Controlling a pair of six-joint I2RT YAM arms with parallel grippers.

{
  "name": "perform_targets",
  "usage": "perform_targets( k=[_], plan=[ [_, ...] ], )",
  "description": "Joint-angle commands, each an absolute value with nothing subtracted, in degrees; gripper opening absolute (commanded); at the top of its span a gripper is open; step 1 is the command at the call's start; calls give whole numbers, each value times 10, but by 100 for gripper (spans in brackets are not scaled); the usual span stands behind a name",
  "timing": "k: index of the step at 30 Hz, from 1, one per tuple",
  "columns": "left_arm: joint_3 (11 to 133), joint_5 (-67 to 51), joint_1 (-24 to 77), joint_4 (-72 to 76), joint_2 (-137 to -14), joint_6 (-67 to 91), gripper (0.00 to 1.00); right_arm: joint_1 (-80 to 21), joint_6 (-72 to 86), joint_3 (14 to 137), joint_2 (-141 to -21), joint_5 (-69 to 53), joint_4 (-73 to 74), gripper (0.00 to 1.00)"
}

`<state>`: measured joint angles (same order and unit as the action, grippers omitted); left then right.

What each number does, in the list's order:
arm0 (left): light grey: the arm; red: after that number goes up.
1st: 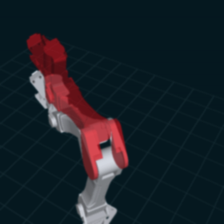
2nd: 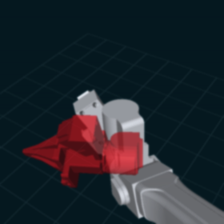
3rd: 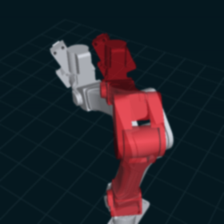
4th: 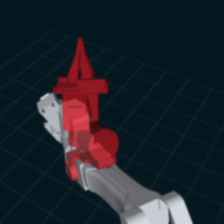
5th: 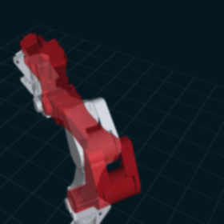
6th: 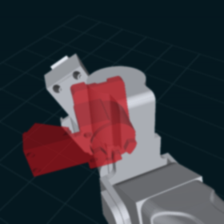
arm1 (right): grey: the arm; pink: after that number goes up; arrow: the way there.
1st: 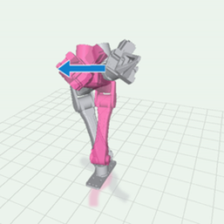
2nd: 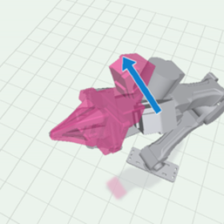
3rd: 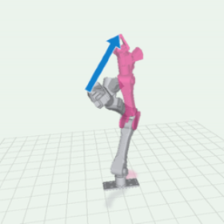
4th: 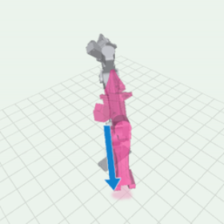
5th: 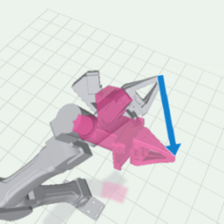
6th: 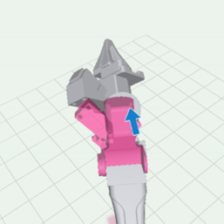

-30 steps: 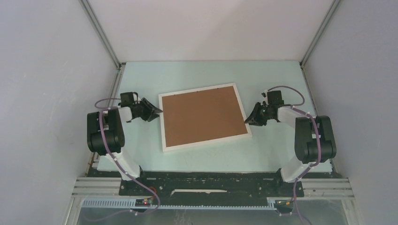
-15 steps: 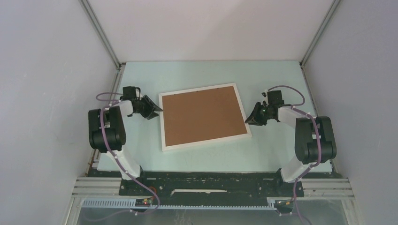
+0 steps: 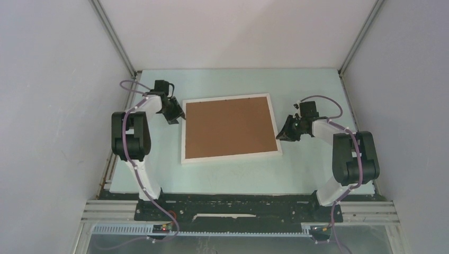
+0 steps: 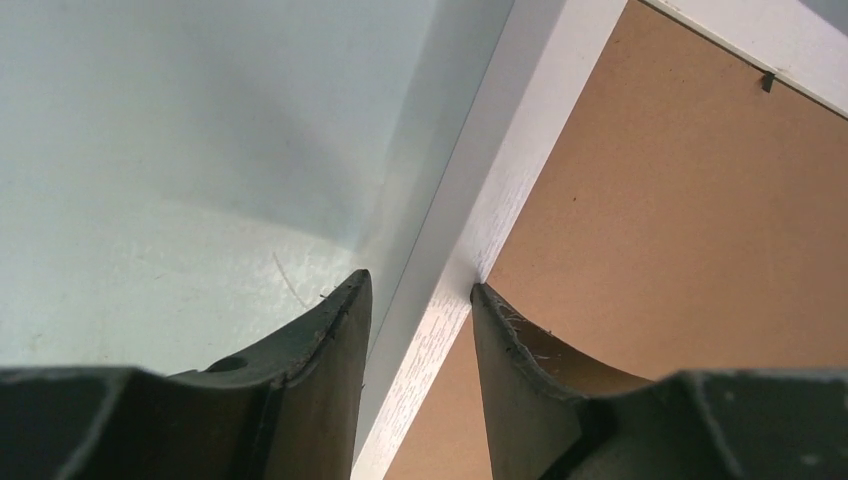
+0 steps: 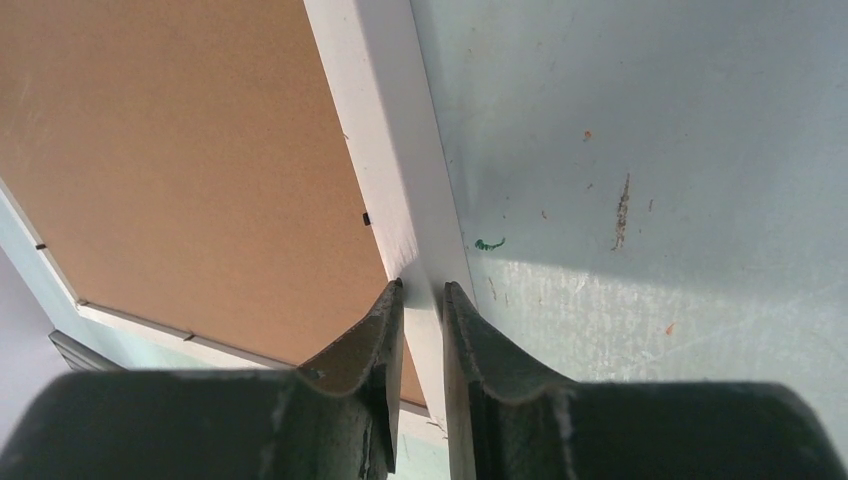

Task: Put the photo into the frame
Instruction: Install the photo frame at the center of the board.

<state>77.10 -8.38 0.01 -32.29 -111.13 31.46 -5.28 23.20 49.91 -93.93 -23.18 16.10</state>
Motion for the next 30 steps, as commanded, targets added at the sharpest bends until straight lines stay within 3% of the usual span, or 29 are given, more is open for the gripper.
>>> perform_targets(
  k=[1,11,18,22,25,27,30],
  plan=[
    [809,-71,64,-389,-1175,307,48,-74,224,510,-933,-247,168,25],
    [899,47,156,-480,-1225,265,50,-80,223,510,-934,-244,166,24],
    [904,62,171,-484,-1176,234,54,-81,222,510,-936,-241,168,24],
    [847,8,135,-438,-1083,229,57,-82,221,510,-937,-241,169,24],
    [776,-105,71,-364,-1024,254,60,-83,222,510,-940,-242,166,24],
    [742,-176,31,-326,-1013,266,63,-83,223,510,-940,-243,165,24],
    [736,-187,5,-324,-1027,265,65,-84,222,510,-940,-243,165,24]
  ],
)
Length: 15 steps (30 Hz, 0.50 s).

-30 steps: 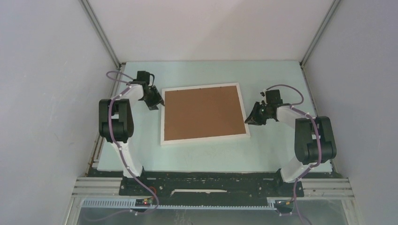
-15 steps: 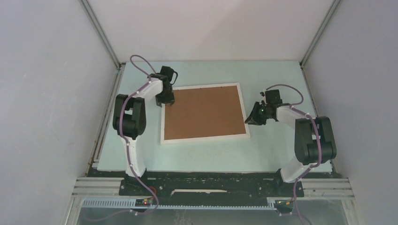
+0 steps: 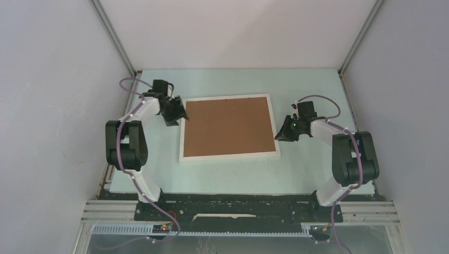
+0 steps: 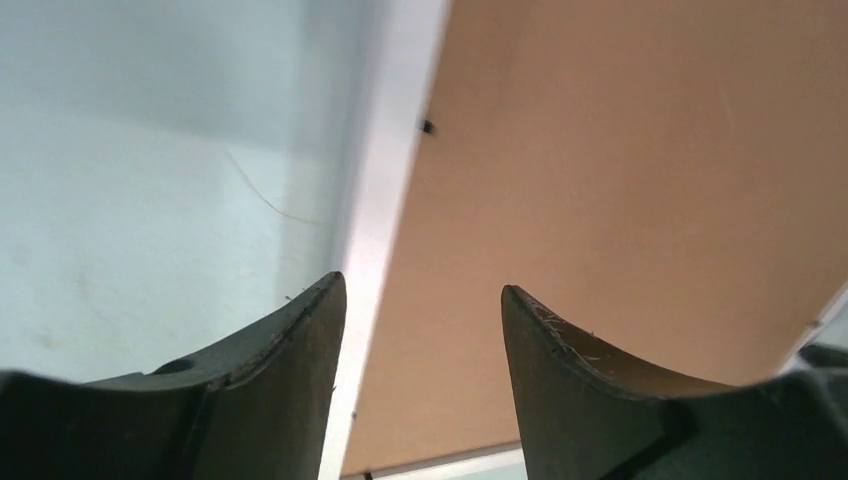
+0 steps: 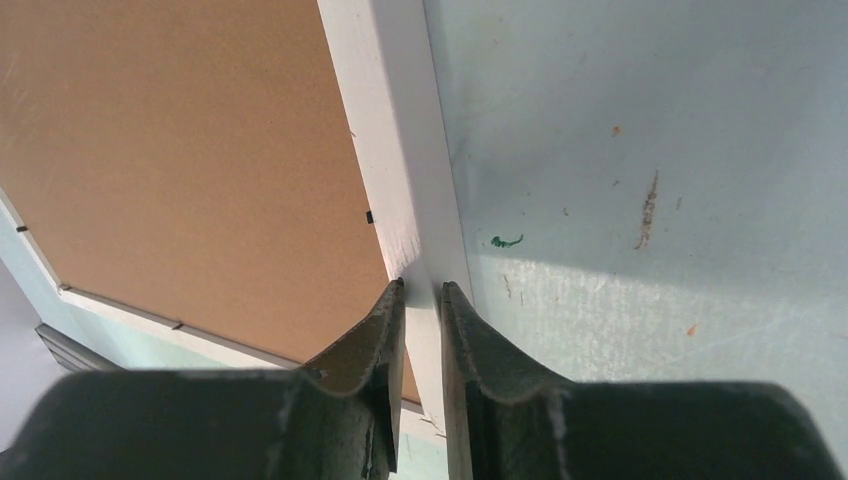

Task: Put the photo into the frame
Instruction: Install the photo frame at the center of the board.

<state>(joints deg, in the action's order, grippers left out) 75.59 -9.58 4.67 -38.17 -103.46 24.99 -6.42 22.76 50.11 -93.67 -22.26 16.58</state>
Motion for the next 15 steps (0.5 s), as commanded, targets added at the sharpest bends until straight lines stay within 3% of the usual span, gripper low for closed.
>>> perform_targets(
  k=[1,7,15],
  plan=[
    [737,-181,2,-325,-1033,263,65,-85,222,510,-940,-243,165,24],
    [784,-124,2,-342,-1081,247,68,-84,220,510,-939,-243,167,24],
    [820,-129,-14,-319,-1126,260,50,-83,216,510,-936,-241,173,23]
  ],
)
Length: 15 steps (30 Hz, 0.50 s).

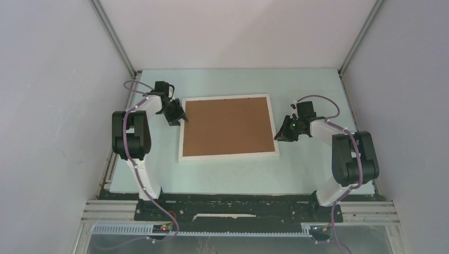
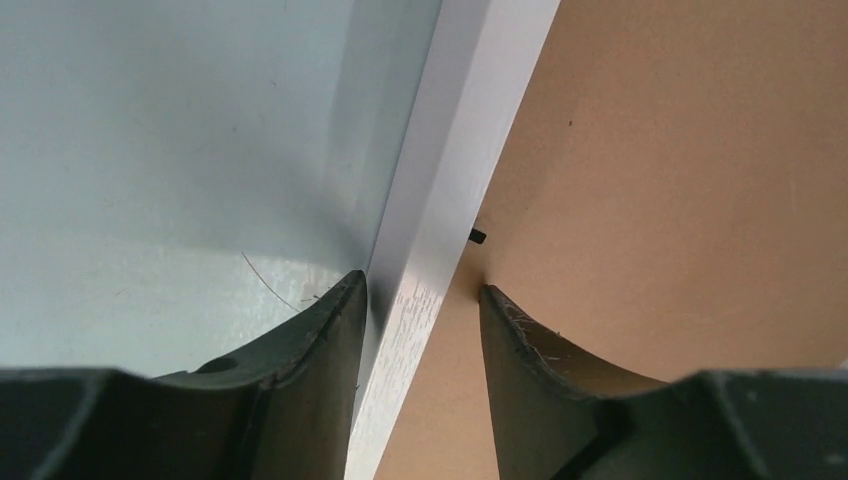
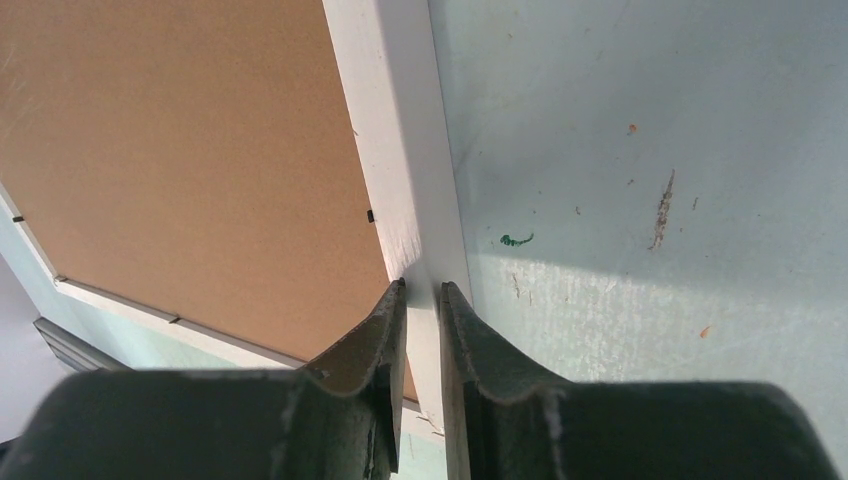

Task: Put the photo into the frame
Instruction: Install the photo frame at the center of the board.

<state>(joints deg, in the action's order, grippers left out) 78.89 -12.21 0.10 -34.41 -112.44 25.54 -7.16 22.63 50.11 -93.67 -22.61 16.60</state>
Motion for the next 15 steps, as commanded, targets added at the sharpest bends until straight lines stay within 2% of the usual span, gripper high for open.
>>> perform_targets(
  k=[1,5,8,10,13,15],
  plan=[
    [816,-135,-16,-309,-1123,262,50,-83,215,510,-936,-241,173,23],
    [770,-188,-33,-238,-1098,290,61,-84,215,510,-938,-241,173,23],
    [748,-199,-46,-216,-1089,308,63,-85,216,510,-938,-242,171,23],
    [750,-193,-48,-220,-1092,304,60,-84,216,510,-937,-243,172,23],
    [760,-178,-48,-239,-1101,298,51,-84,216,510,-937,-243,172,23],
    [761,-176,-48,-238,-1102,298,50,-84,215,510,-936,-243,173,23]
  ],
)
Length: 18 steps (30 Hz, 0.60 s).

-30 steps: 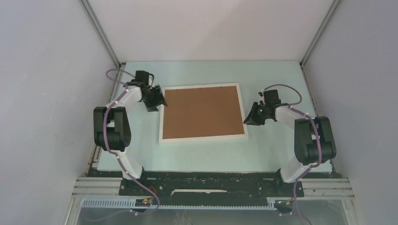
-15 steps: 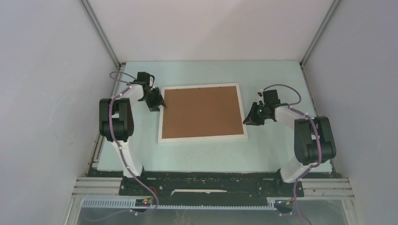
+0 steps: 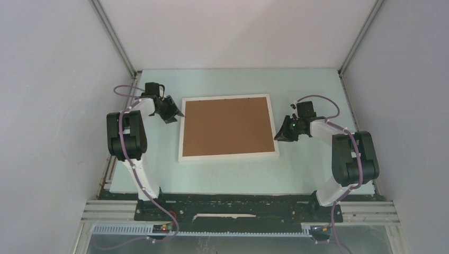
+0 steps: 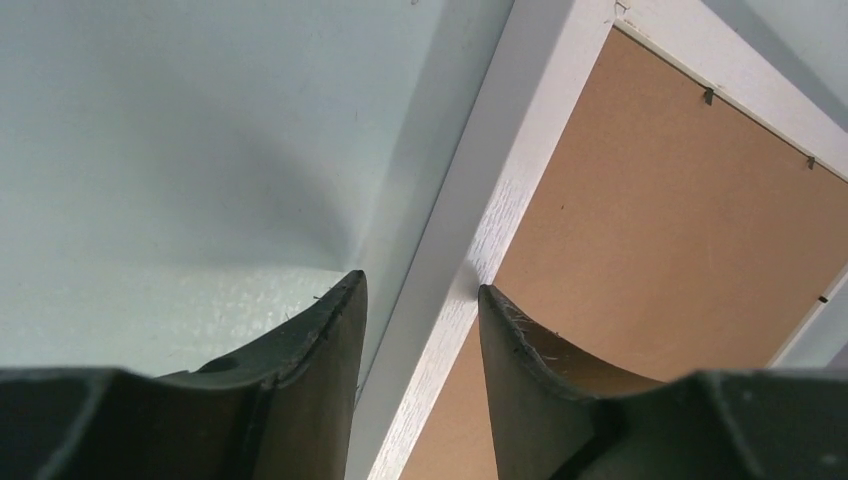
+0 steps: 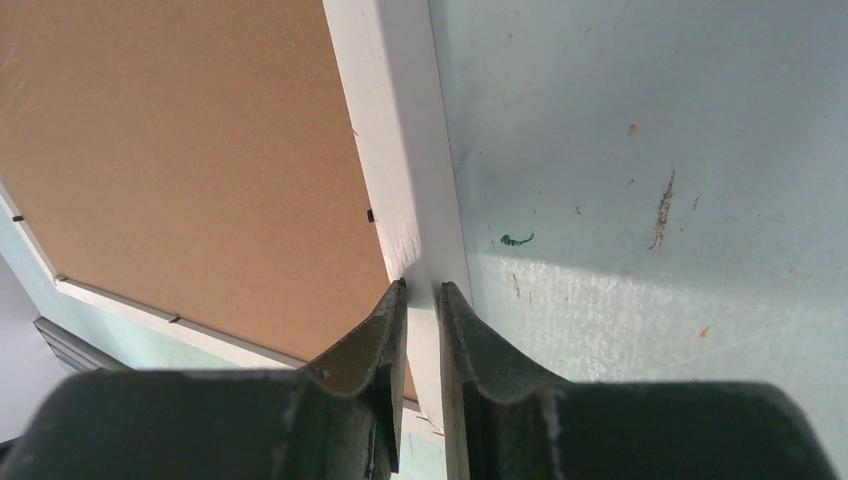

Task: Put the photo into the frame
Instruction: Install the photo frame at the center of the board.

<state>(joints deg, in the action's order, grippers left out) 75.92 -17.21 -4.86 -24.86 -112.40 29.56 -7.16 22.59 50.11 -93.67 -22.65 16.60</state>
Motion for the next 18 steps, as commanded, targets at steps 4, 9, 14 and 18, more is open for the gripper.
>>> perform_targets(
  k=[4,9,14,18],
  plan=[
    [763,-172,-47,-240,-1103,296,50,-85,216,510,-937,-243,172,23],
    [761,-165,-39,-250,-1107,287,52,-85,216,510,-939,-245,171,23],
    [765,-155,-32,-257,-1112,285,51,-85,216,510,-937,-244,173,22],
    [770,-141,-24,-268,-1115,281,51,-85,215,510,-936,-245,172,22]
  ],
)
